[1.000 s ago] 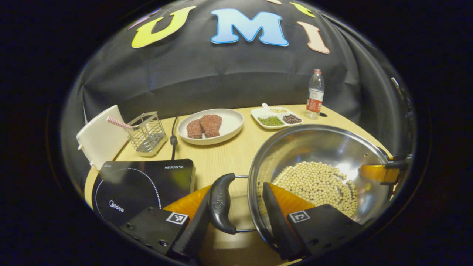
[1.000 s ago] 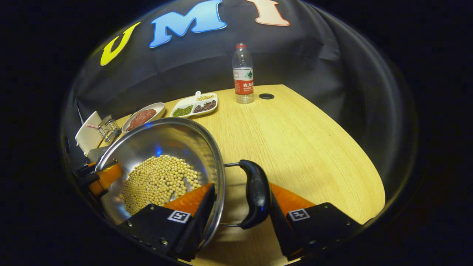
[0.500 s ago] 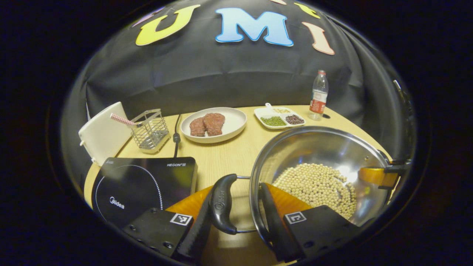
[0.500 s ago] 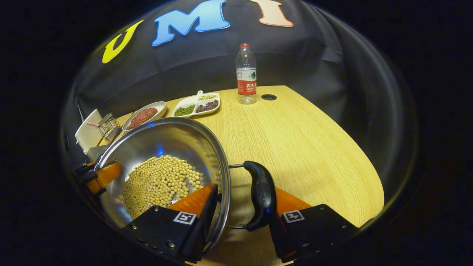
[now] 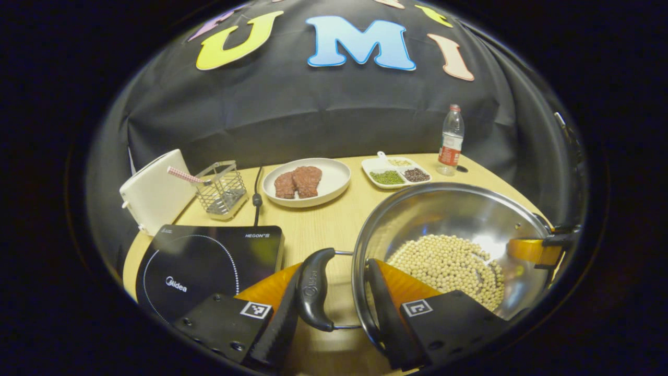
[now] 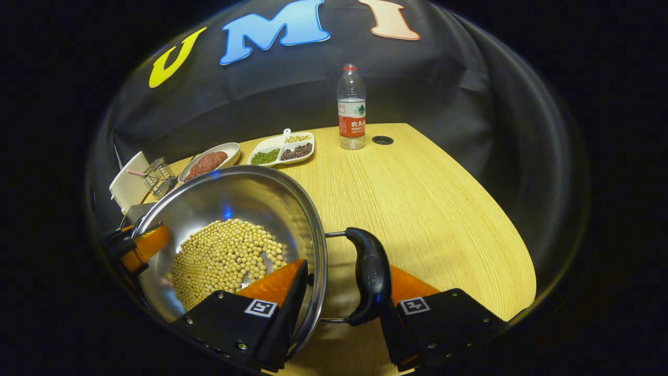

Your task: First push the handle of the pot to place it horizontally, then grasp the pot with both hands and set it on the induction cooktop.

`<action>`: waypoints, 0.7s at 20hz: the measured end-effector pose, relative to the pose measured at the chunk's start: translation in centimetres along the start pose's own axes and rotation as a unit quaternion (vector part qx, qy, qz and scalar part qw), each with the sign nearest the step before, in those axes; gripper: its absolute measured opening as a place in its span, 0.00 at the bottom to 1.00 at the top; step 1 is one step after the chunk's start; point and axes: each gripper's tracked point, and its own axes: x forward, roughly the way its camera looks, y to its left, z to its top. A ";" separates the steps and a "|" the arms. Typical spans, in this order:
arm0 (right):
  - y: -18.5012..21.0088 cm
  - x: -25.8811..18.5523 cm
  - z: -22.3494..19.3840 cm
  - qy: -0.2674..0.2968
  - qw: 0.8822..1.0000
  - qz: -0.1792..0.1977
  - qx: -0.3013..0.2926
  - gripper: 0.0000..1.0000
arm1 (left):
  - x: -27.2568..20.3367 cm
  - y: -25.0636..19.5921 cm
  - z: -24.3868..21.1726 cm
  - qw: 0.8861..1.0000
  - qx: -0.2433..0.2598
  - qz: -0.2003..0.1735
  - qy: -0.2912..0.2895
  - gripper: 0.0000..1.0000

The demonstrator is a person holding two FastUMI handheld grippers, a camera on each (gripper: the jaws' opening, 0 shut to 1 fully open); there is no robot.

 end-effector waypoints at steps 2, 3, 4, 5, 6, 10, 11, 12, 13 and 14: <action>-0.1 -0.7 0.6 -0.004 1.000 0.004 -0.003 0.71 | -0.8 0.0 0.7 1.000 0.000 0.003 -0.005 0.76; 0.0 -1.2 1.0 -0.006 1.000 0.006 -0.004 0.71 | -1.2 0.1 1.2 1.000 -0.001 0.004 -0.008 0.73; 0.0 -1.7 1.4 -0.007 1.000 0.008 -0.005 0.71 | -1.7 0.1 1.6 1.000 -0.002 0.005 -0.010 0.72; 0.1 -2.2 1.6 -0.007 1.000 0.010 -0.007 0.70 | -2.1 0.4 2.0 1.000 -0.003 0.007 -0.012 0.76; 0.1 -2.7 1.9 -0.007 1.000 0.013 -0.009 0.70 | -2.5 0.5 2.3 1.000 -0.003 0.009 -0.013 0.76; 1.3 -4.5 3.7 -0.014 0.999 0.026 -0.015 0.71 | -5.1 1.7 4.5 0.999 -0.004 0.020 -0.025 0.76; 1.4 -4.9 4.2 -0.015 0.999 0.028 -0.016 0.71 | -5.7 2.2 5.1 0.999 -0.006 0.021 -0.029 0.76; 1.4 -5.8 4.6 -0.018 0.999 0.029 -0.016 0.71 | -6.5 2.6 5.6 0.999 -0.008 0.021 -0.031 0.76; 1.4 -6.6 5.1 -0.021 0.999 0.029 -0.016 0.71 | -7.2 3.1 6.2 0.999 -0.010 0.022 -0.035 0.76; 1.6 -7.7 5.7 -0.025 0.999 0.028 -0.016 0.70 | -7.7 3.7 6.7 0.999 -0.011 0.021 -0.039 0.72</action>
